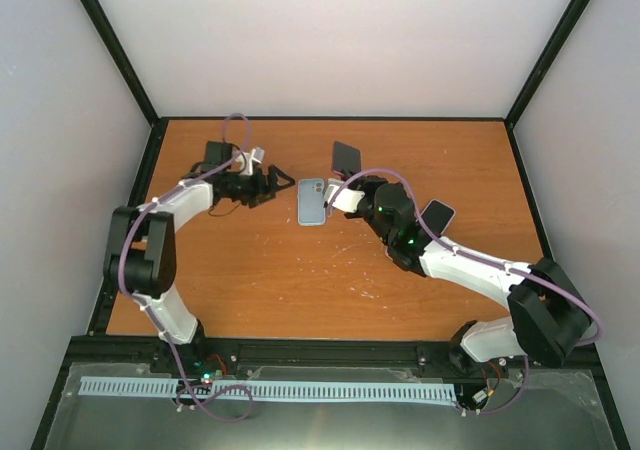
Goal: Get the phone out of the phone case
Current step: Place the phone case at the center of the board, then place the phone at the center of the board.
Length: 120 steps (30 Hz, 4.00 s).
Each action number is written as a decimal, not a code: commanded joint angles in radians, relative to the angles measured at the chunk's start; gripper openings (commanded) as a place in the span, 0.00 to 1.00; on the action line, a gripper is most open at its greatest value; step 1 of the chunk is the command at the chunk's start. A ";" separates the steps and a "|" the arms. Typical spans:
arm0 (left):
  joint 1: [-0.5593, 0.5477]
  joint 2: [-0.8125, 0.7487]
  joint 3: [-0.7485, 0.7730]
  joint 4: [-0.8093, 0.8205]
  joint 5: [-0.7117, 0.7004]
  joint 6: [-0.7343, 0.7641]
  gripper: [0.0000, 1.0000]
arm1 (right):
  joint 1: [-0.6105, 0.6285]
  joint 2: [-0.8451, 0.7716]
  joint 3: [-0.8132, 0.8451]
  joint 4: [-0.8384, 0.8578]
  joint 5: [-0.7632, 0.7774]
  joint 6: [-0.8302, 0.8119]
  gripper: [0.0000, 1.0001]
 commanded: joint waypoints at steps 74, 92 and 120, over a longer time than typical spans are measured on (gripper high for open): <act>0.119 -0.260 -0.023 0.434 0.485 0.026 0.01 | -0.026 -0.028 0.366 -0.780 -0.540 0.645 1.00; -0.037 -0.149 0.023 0.670 0.523 0.038 0.01 | -0.374 0.246 0.558 -0.703 -1.355 1.254 0.90; -0.089 0.014 0.119 0.815 0.543 -0.152 0.05 | -0.372 0.373 0.507 -0.314 -1.395 1.607 0.14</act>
